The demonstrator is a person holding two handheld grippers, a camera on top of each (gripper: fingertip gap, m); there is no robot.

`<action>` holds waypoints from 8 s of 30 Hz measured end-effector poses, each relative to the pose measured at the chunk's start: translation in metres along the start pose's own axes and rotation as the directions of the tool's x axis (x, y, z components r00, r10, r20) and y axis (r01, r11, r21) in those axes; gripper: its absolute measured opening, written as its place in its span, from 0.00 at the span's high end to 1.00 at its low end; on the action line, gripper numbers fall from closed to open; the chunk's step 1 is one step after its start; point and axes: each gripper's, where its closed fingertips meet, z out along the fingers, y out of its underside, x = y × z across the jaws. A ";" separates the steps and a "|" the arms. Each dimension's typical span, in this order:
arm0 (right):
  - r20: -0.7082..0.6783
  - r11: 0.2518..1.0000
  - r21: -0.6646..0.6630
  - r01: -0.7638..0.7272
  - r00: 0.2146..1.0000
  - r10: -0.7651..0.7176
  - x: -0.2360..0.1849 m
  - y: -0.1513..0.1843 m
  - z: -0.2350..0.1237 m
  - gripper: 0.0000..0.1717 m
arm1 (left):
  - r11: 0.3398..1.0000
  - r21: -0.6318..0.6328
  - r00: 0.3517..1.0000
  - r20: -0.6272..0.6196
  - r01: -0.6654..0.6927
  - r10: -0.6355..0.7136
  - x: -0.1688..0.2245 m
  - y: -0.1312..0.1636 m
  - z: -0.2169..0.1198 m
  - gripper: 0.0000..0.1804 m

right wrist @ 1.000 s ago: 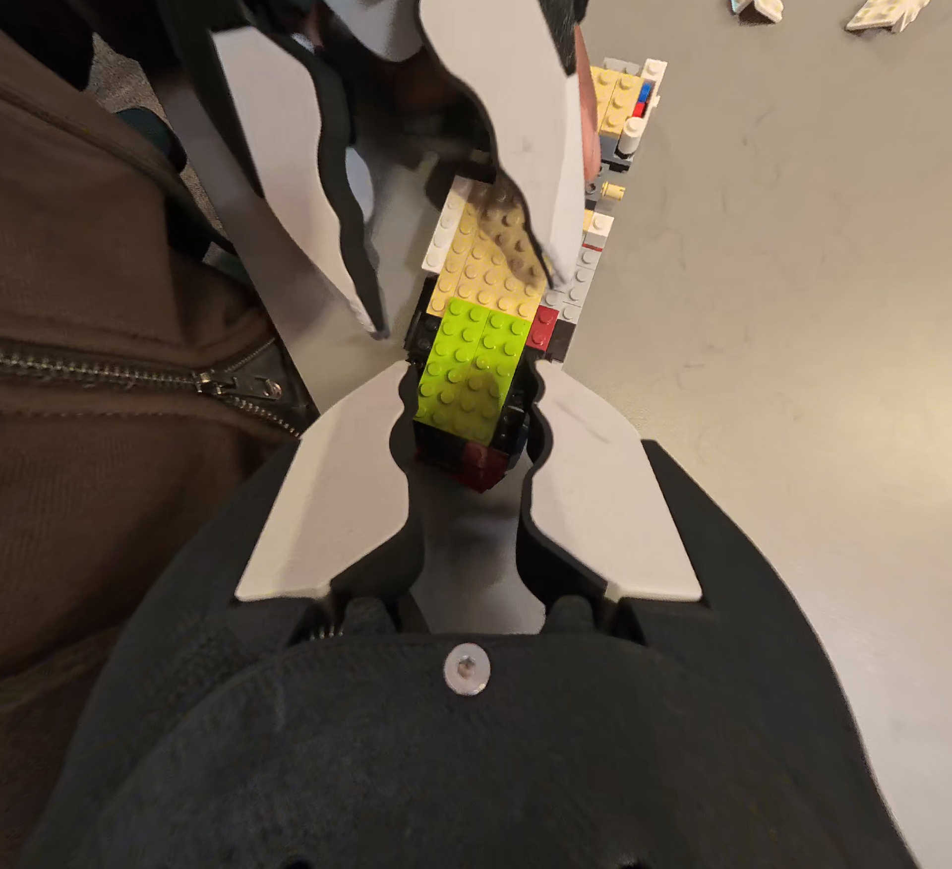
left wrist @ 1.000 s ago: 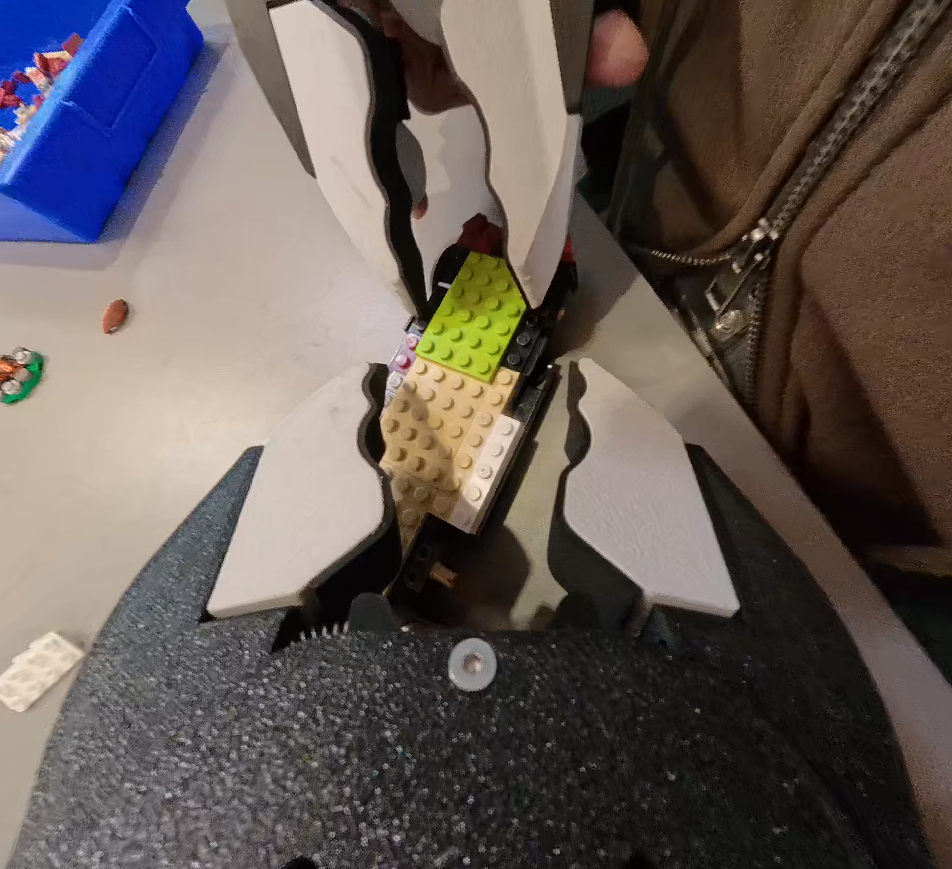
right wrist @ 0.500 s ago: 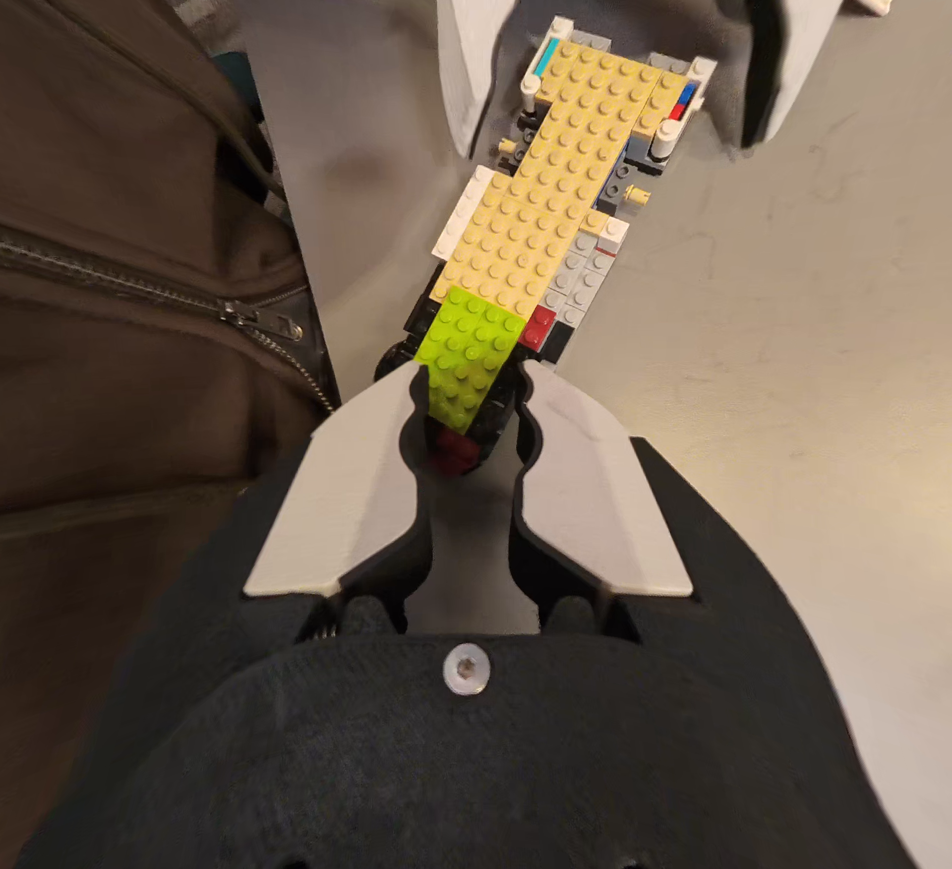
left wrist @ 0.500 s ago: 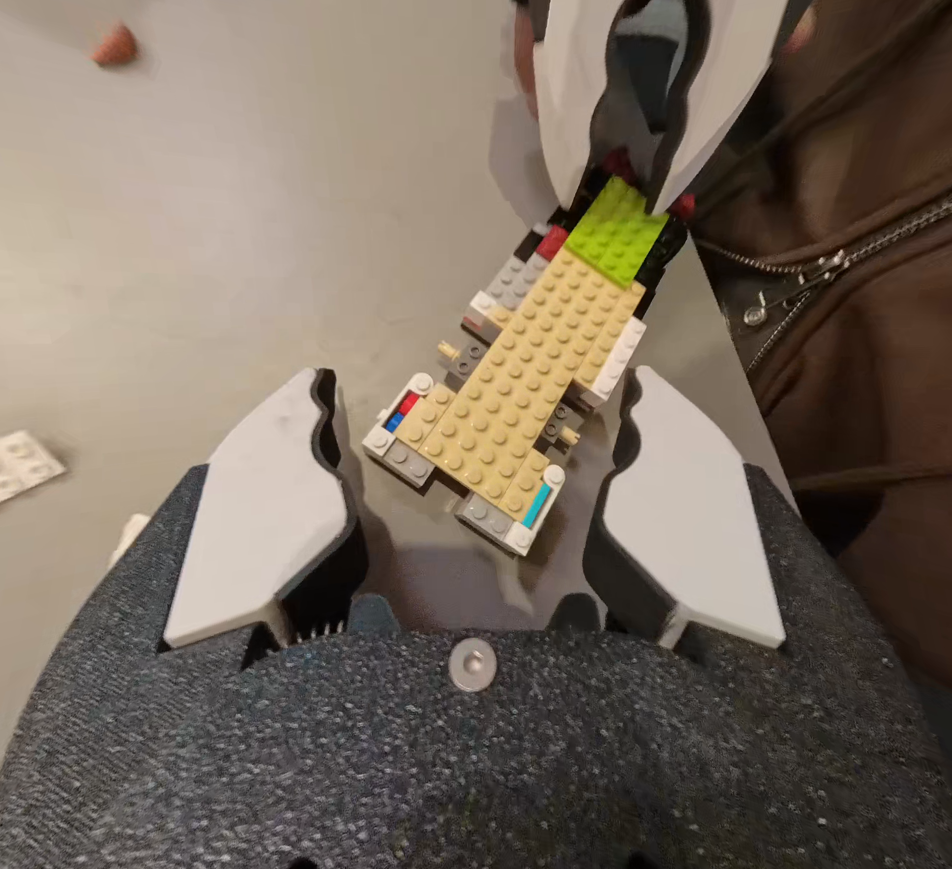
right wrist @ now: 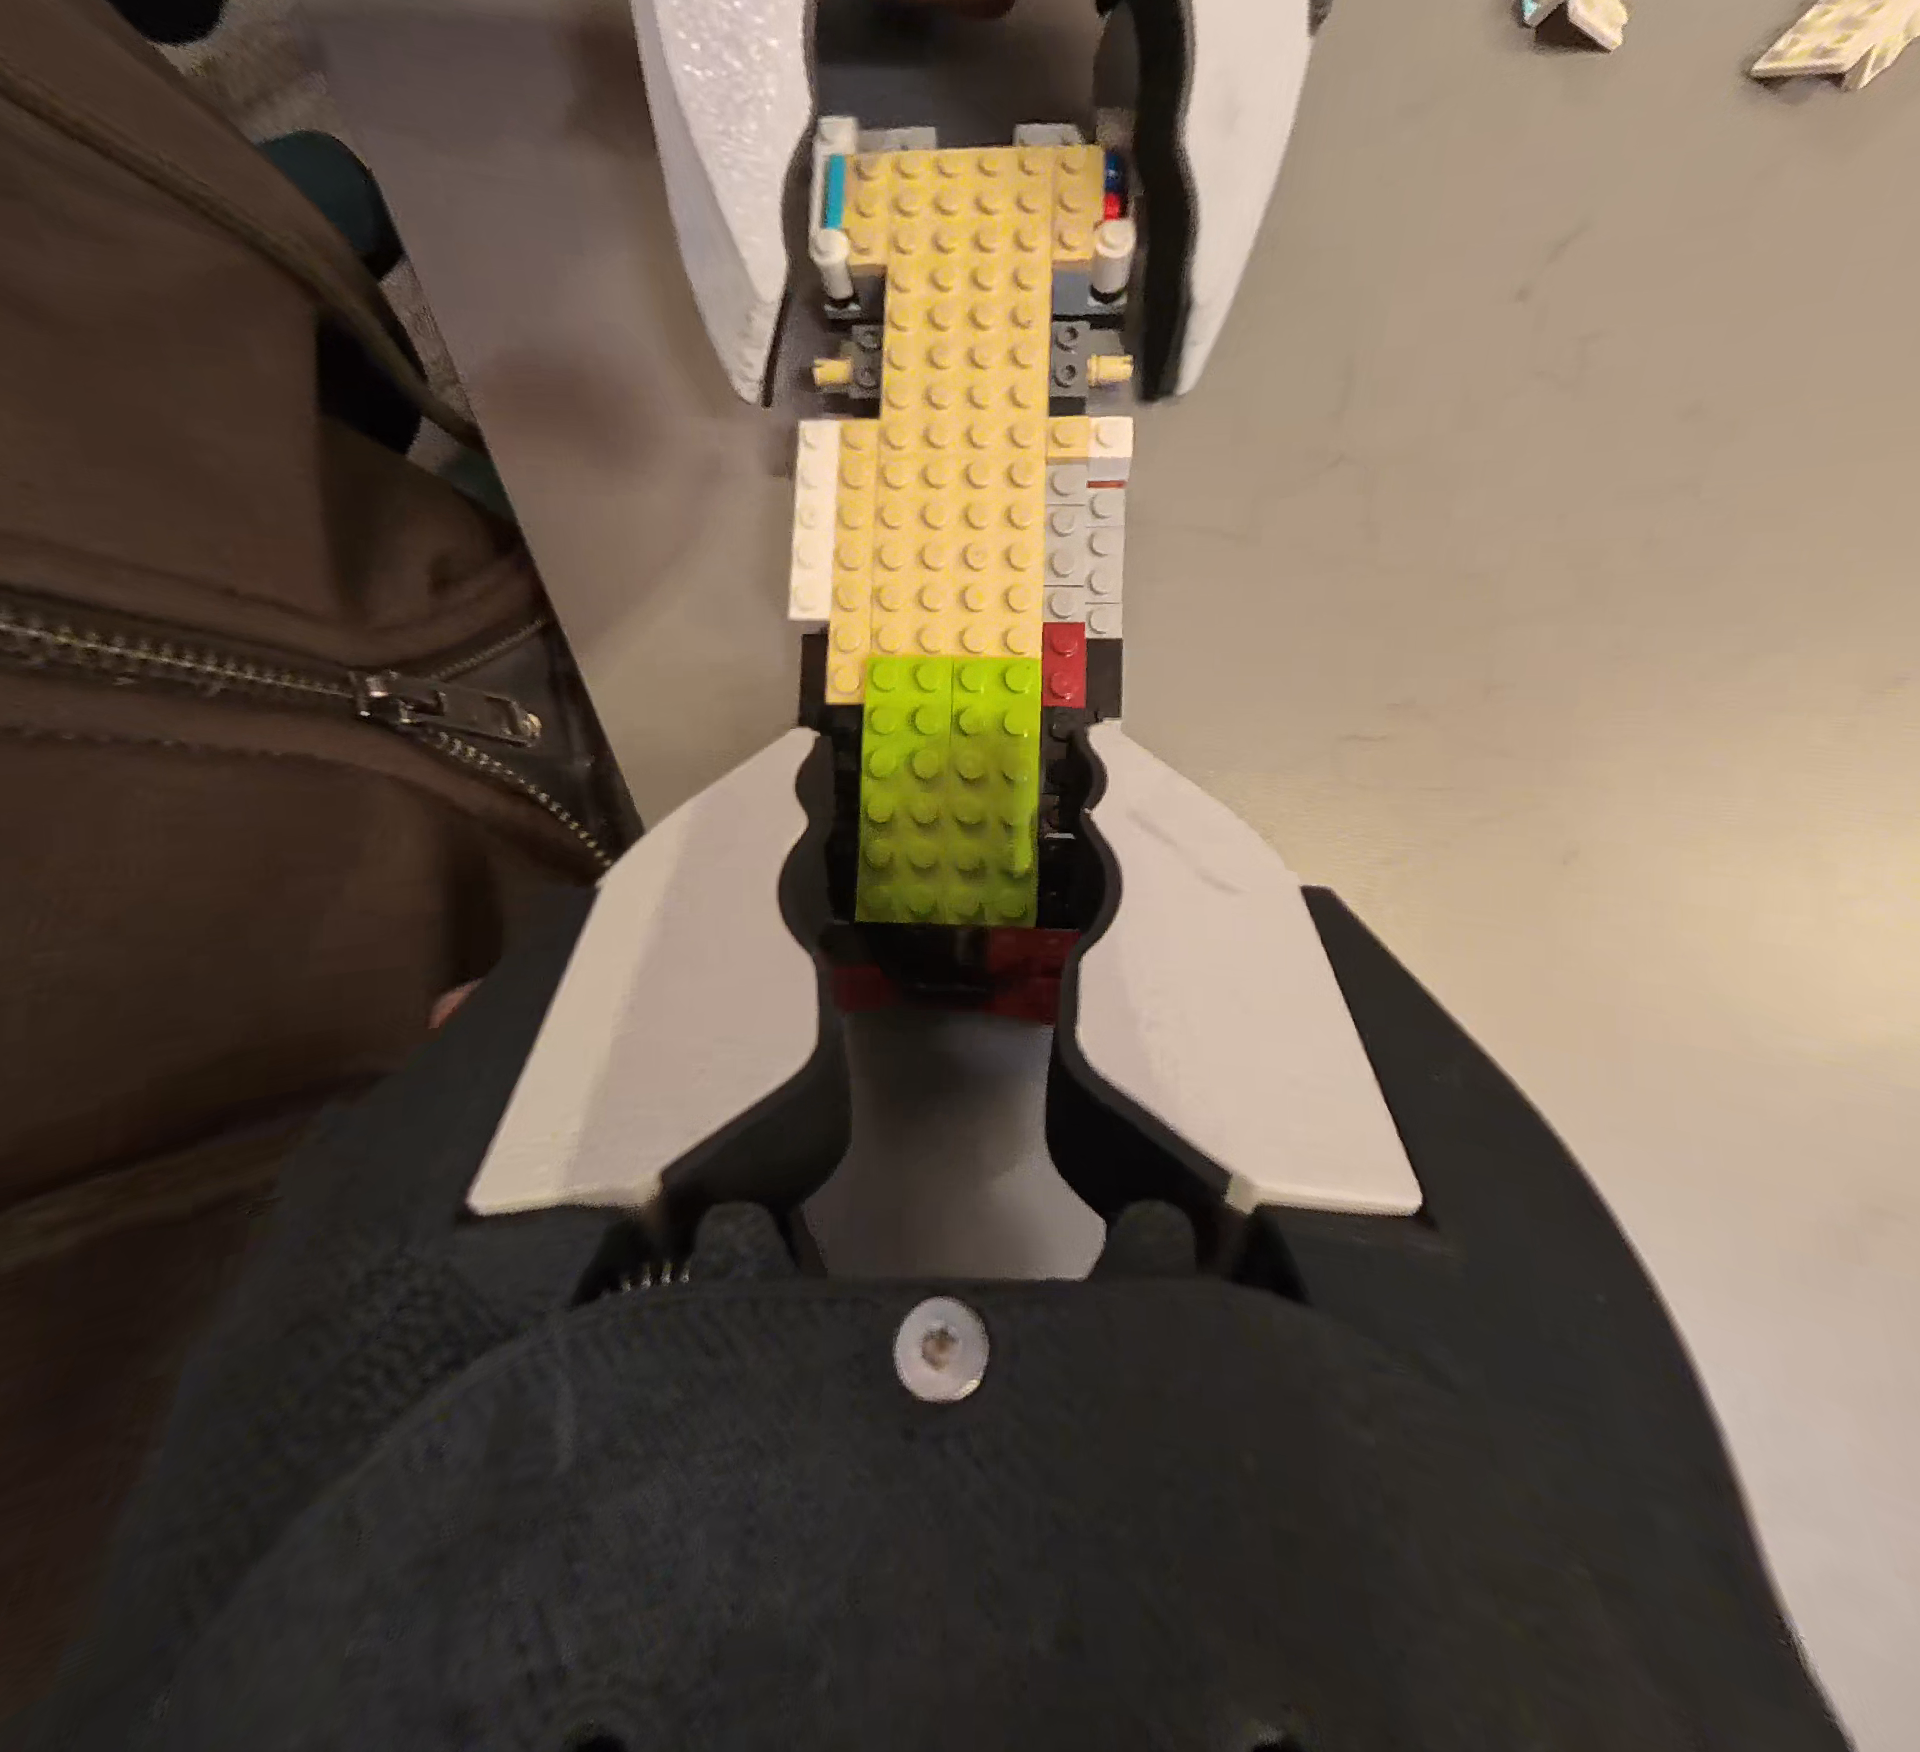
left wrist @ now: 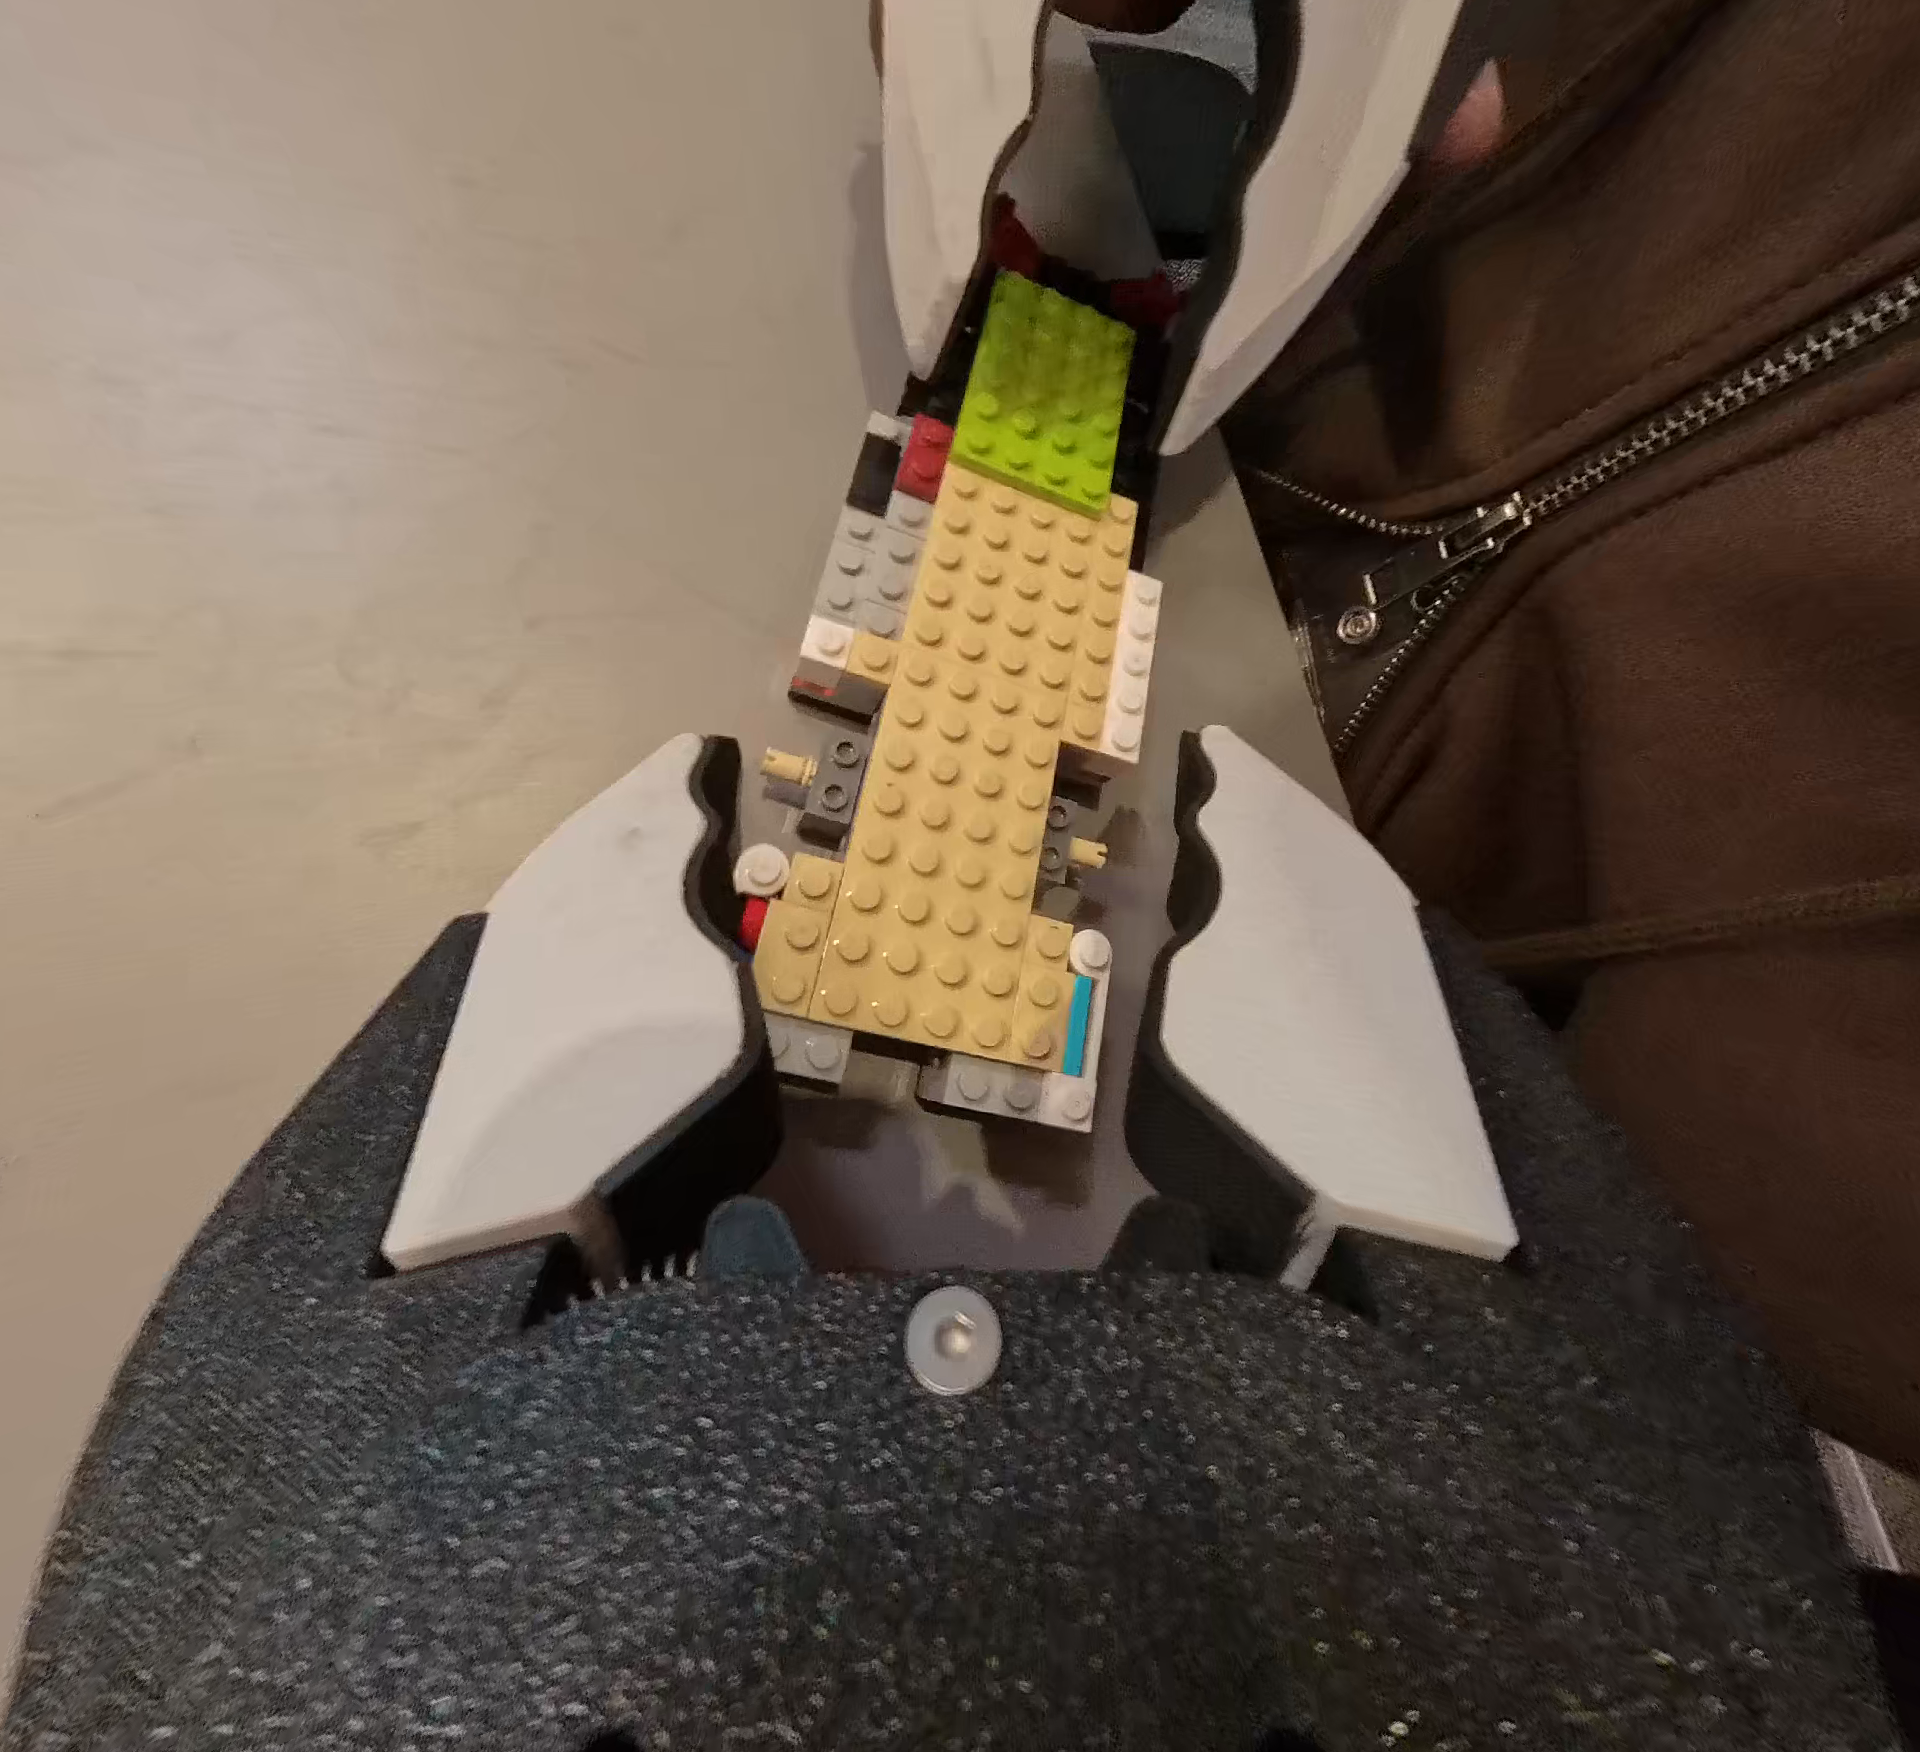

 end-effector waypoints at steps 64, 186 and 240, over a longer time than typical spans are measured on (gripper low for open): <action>0.123 0.970 -0.193 0.148 0.984 -0.126 0.010 0.000 -0.005 0.83 | 0.992 -0.043 0.988 0.099 -0.115 0.119 0.004 0.007 0.009 0.66; -0.038 0.945 0.288 0.152 0.988 -0.147 0.036 -0.036 0.002 0.76 | 0.936 0.296 0.794 0.608 -0.191 -0.031 0.015 0.005 -0.078 0.47; -0.382 0.468 0.123 0.875 0.477 -0.792 0.091 -0.208 0.148 0.74 | 0.963 0.145 0.689 0.675 0.226 -0.263 -0.076 0.146 -0.178 0.53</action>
